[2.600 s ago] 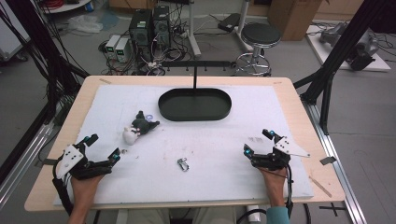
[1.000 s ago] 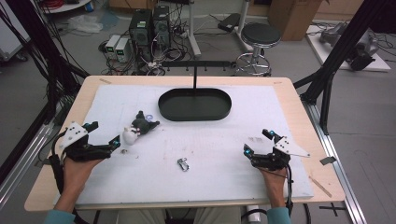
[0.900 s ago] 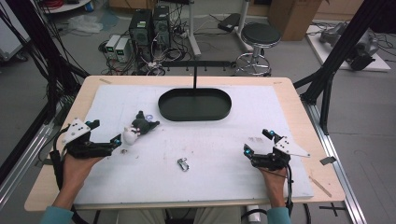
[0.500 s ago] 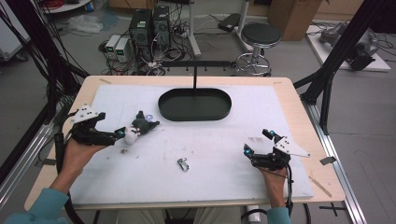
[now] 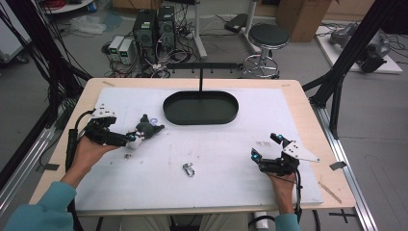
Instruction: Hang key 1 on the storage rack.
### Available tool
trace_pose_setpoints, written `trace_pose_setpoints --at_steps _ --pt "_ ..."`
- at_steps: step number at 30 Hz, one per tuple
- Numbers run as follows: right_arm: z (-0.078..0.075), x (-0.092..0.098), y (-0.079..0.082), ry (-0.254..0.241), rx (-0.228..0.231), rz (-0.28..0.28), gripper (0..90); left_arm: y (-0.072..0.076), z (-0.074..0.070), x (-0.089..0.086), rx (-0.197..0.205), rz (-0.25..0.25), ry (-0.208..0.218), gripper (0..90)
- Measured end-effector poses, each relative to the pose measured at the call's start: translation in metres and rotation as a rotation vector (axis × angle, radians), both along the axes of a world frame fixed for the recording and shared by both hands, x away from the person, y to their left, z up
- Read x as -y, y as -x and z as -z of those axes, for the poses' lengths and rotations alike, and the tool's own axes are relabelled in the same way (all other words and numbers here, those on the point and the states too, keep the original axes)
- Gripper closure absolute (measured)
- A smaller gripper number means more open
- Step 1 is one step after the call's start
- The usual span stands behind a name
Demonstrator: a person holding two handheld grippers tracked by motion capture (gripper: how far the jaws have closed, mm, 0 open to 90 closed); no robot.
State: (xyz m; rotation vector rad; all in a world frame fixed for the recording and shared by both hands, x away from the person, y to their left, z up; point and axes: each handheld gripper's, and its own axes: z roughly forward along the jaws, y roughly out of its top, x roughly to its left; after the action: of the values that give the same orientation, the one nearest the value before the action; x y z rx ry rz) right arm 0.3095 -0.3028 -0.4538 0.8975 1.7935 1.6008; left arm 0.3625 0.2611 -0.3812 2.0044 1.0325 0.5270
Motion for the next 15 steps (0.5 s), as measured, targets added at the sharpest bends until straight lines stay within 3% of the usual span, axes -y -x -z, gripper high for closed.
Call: trace_pose_setpoints --at_steps 7,10,15 --pt "0.0 0.0 0.0 -0.004 -0.006 -0.001 1.2 -0.009 0.005 0.007 -0.061 0.005 -0.047 1.7" --pt "0.0 0.0 0.0 -0.004 -0.004 -0.002 1.2 -0.013 0.011 0.01 -0.109 0.004 -0.074 1.7" --pt "0.0 0.0 0.0 -0.01 -0.013 0.001 1.2 -0.016 0.012 0.013 -0.145 0.011 -0.092 1.7"
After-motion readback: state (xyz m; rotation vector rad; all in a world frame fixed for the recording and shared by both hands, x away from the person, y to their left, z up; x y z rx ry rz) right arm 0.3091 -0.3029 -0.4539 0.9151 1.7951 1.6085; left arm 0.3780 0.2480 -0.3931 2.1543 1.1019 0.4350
